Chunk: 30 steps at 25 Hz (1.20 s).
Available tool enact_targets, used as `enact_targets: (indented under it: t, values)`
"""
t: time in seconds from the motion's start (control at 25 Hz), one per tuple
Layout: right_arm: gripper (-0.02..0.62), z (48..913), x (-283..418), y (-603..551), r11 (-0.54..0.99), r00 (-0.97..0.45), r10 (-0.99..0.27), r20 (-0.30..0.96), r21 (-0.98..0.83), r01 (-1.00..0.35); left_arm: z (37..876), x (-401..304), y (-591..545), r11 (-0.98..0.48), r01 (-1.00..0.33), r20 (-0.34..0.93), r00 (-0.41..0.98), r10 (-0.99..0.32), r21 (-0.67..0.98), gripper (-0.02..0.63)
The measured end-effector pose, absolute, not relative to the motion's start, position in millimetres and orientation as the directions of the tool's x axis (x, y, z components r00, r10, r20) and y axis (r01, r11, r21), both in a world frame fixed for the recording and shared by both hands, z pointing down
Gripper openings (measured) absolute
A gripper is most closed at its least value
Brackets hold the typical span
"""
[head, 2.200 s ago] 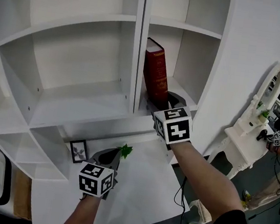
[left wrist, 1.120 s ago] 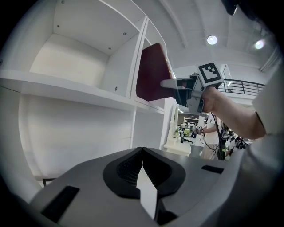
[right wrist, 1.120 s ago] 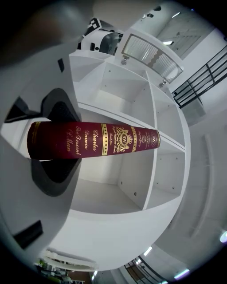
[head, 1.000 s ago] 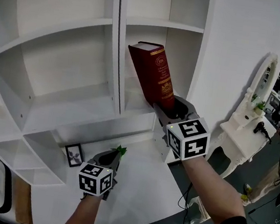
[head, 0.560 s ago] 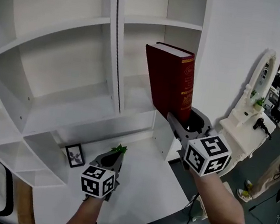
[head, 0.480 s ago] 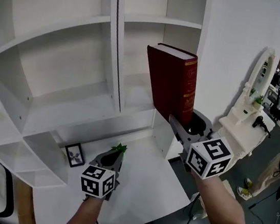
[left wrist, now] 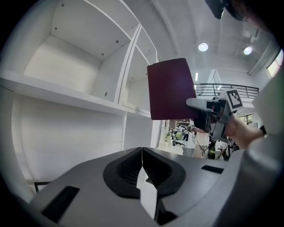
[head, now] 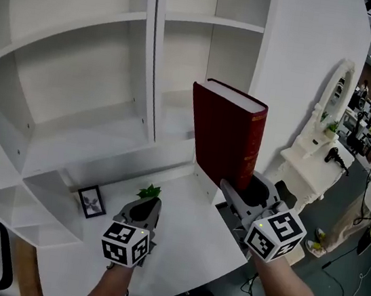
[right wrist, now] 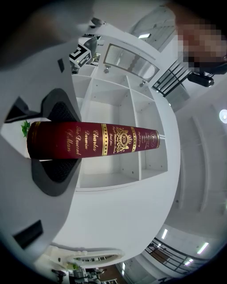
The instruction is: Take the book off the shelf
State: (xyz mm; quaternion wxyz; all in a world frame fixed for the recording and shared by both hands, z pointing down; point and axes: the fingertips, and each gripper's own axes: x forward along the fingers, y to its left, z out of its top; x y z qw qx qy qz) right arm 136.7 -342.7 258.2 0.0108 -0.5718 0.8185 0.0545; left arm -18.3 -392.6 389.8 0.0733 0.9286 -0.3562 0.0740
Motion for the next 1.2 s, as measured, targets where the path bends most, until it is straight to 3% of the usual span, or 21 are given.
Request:
enact_targets:
  t: [0.8, 1.2]
  values:
    - [0.219, 373, 211, -307, 0.623, -0.623, -0.781, 0.028, -0.011, -0.782, 425, 74, -337, -0.493, -0.864, 0.215, 0.503, -0.837, 0.102, 0.011]
    - [0.221, 418, 178, -299, 0.669, -0.674, -0.733, 0.094, -0.080, -0.739, 443, 40, -310, -0.433, -0.898, 0.245, 0.439, -0.864, 0.082, 0.011]
